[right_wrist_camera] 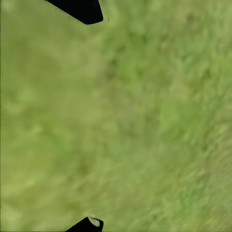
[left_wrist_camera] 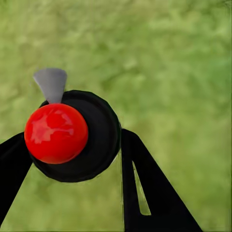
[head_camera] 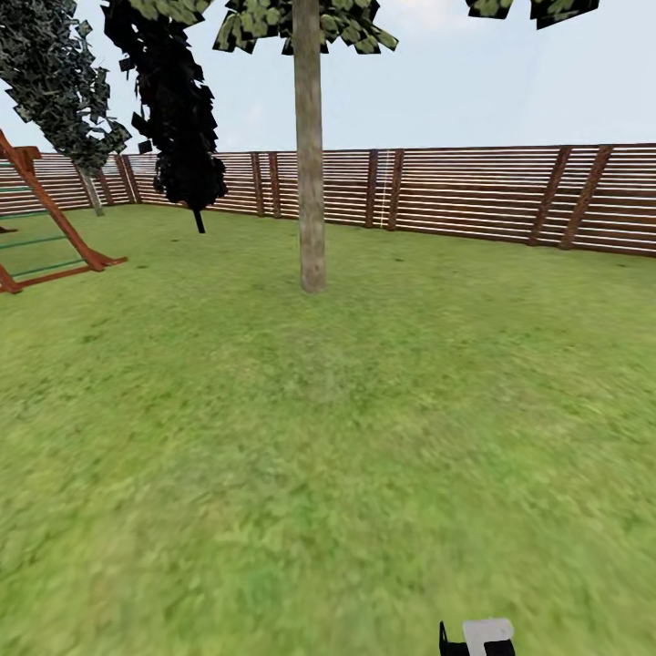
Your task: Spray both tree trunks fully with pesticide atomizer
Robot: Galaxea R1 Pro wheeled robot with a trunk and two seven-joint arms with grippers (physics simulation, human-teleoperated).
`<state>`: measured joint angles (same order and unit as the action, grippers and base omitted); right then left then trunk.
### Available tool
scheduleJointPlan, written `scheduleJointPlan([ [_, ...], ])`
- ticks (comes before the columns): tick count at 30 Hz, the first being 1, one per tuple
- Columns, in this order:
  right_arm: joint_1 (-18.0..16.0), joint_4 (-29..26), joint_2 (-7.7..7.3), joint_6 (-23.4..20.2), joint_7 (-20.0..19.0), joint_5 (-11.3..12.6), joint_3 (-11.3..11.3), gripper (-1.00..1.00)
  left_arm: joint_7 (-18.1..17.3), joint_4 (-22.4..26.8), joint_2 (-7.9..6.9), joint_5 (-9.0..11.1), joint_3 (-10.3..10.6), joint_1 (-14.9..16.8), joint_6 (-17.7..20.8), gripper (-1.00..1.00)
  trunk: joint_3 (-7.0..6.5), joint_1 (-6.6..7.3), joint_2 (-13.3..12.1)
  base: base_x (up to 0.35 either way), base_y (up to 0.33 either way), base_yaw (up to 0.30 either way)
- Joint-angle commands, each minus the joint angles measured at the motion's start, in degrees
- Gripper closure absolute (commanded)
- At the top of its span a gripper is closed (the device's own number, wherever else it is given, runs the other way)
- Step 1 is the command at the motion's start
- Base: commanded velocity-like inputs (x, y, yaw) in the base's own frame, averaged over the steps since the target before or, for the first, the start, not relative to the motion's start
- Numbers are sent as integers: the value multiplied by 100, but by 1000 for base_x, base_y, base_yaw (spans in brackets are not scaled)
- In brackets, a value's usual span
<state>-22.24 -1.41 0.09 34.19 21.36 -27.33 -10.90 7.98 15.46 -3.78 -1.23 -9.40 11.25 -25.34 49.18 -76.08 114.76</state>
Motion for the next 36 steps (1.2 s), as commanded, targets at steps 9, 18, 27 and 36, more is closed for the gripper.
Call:
scheduleJointPlan([
  [9,0,0,0,0,0,0,0,-100,1,0,-1,0,0,0,-11,100,0,0,0,344,0,0],
  [18,0,0,0,0,0,0,0,-100,1,1,0,0,0,0,-15,100,0,0,0,344,0,0],
  [27,0,0,0,0,0,0,0,-100,1,1,-1,0,0,0,-23,100,0,0,0,344,0,0],
  [36,0,0,0,0,0,0,0,-100,2,1,-8,0,0,0,-29,100,0,0,0,344,0,0],
])
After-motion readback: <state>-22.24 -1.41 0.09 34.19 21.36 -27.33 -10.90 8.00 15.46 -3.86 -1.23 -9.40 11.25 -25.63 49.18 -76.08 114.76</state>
